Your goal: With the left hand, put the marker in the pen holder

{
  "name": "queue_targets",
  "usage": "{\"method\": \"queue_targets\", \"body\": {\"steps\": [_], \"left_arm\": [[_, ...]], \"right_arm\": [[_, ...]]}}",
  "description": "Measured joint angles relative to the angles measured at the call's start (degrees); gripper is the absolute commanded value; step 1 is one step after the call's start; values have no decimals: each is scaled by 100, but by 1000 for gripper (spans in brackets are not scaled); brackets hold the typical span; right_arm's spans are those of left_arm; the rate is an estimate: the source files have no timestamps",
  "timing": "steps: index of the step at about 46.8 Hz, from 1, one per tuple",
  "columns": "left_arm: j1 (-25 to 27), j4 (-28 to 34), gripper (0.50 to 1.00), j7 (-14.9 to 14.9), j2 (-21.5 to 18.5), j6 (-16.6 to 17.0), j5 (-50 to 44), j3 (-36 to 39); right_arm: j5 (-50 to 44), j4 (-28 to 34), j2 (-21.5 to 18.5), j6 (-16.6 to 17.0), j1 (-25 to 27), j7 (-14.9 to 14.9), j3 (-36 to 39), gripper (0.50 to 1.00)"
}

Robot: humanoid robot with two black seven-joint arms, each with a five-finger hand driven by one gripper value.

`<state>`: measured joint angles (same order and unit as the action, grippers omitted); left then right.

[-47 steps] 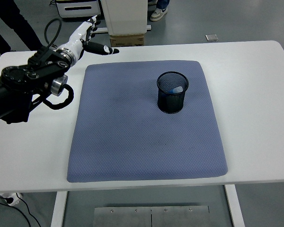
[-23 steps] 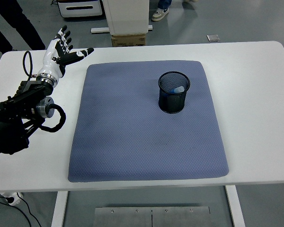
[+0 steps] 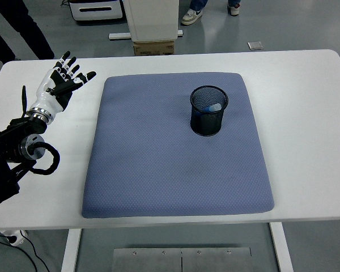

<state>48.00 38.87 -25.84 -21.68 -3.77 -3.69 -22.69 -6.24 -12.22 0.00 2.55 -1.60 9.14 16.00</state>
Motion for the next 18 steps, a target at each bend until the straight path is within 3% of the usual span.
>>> {"method": "queue_targets", "body": {"steps": [18], "left_arm": [[-130,8,1000,0,-30,-1,16,28]], "right_arm": [[0,-46,0,27,-31,-10,20,1000]]}}
